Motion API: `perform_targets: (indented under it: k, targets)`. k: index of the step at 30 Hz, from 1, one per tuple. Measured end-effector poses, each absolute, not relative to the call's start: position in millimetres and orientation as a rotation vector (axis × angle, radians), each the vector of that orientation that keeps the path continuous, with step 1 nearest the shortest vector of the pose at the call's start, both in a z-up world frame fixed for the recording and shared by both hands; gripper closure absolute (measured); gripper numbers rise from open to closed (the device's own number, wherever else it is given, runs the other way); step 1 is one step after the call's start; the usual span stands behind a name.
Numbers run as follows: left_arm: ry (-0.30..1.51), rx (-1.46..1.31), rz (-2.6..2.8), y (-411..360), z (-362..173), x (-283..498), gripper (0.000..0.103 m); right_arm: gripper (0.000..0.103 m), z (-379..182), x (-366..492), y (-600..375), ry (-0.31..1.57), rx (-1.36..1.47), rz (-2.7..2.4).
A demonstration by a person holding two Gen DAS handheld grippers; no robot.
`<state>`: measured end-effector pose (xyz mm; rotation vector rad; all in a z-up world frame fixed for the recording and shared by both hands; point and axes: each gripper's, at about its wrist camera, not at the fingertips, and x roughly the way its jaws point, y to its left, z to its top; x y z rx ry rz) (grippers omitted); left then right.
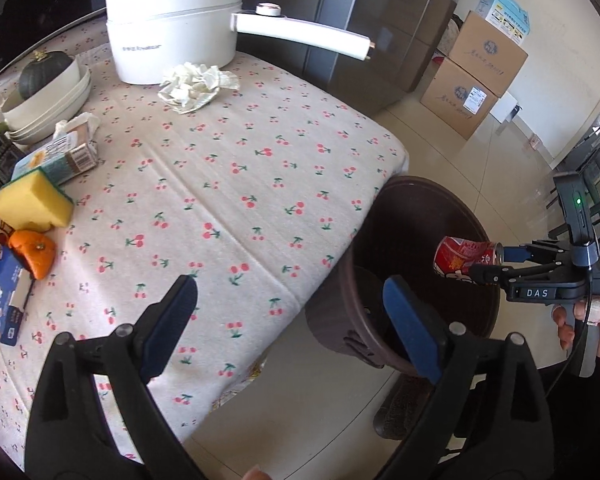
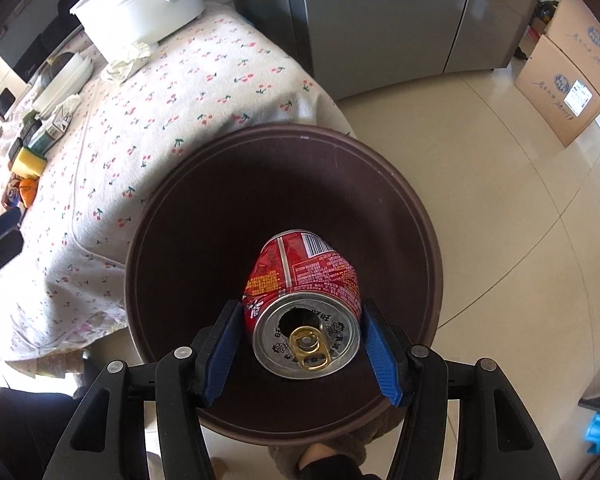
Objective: Collect trash
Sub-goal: 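Carry the red can over the brown bin and open the right gripper, then grasp the blue biscuit box with the left gripper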
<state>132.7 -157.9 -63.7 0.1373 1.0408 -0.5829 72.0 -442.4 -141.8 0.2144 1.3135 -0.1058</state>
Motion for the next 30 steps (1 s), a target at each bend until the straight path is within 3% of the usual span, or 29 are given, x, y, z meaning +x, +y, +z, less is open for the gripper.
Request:
perform_targets:
  k: [7,9,10,30]
  targets:
    - [1.046,0.108,-0.448,-100,-53,142,0.001,0.04,-161,79,-430,1.416,0.234,-0.071]
    - [1.046,0.098,-0.414,-83,-51,145,0.001,0.025,-159,81,-426,1.407,0.234,-0.069]
    - [1.045,0.091,-0.398,-75,-50,146,0.001,0.023,-156,82,-424,1.399,0.237,-0.067]
    - [1.077,-0.005,-0.174,53,-59,163,0.001,0.018,-103,134,-341,1.228,0.153,0.028]
